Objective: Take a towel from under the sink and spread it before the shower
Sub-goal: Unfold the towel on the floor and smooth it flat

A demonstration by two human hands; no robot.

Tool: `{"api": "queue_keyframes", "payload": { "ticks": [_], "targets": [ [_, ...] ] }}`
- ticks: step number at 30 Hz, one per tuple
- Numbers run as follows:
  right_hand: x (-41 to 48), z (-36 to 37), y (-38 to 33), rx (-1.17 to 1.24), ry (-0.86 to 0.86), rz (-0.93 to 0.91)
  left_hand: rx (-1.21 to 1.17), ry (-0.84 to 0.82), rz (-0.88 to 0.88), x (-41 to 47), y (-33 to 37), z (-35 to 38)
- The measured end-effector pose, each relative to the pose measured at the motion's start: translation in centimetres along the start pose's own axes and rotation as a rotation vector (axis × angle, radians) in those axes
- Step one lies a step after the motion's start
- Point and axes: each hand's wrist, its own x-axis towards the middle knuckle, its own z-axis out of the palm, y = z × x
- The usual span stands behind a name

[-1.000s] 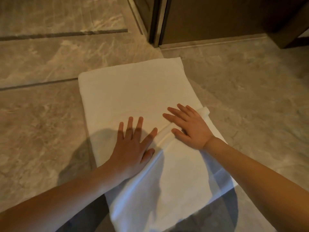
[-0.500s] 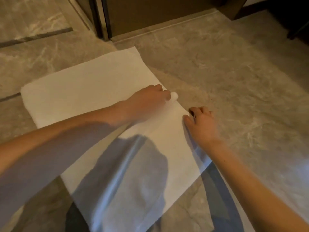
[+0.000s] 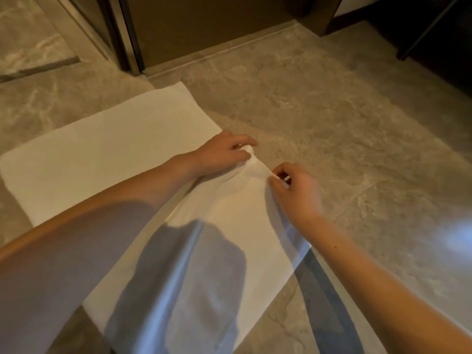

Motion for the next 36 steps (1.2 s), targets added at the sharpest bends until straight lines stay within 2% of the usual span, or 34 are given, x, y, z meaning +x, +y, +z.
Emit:
{"api": "queue_keyframes", "payload": {
  "ticks": [2, 5, 9, 12, 15, 18, 22, 26, 28, 31, 36],
  "targets": [
    [-0.9, -0.8, -0.5, -0.032, 0.023, -0.093, -0.131, 0.091, -0.064, 0.3, 0.6, -0.2],
    [-2.2, -1.9, -1.7, -0.038, 0.043, -0.215, -0.123, 0.095, -0.171, 0.9, 1.9, -1.6],
    [-3.0, -2.5, -2.7, 0.037, -0.023, -0.238, -0.067, -0.156, -0.416, 1.3, 4.0, -3.3],
    [-2.7, -2.4, -3.1, 0.166, -0.165, -0.181, 0.073, -0.269, -0.455, 1.0, 5.2, -3.5],
    [-2.2, -2.7, -3.5, 0.168, -0.322, -0.256, 0.022, -0.287, -0.432, 0.2, 5.6, -3.7],
    [-1.3, -2.8, -4.3, 0.067, -0.456, -0.287, -0.074, -0.209, -0.438, -1.0, 5.1, -3.6],
    [-0.9, -2.6, -5.3, 0.11, -0.558, -0.137, -0.21, -0.089, -0.424, -2.8, 3.8, -3.9],
    [-2.0, -2.5, -7.3, 0.383, -0.569, -0.116, -0.493, 0.009, -0.368, -6.0, 2.6, -5.0],
    [-2.6, -2.0, -8.6, 0.549, -0.61, -0.049, -0.623, 0.061, -0.335, -8.0, 2.3, -5.7],
    [-3.5, -0.8, -10.3, 0.739, -0.672, 0.066, -0.706, 0.134, -0.283, -11.2, 1.7, -7.1],
    [-5.9, 1.5, -14.6, 0.904, -0.803, 0.105, -0.762, 0.229, -0.223, -17.0, 0.7, -10.6]
  ]
}}
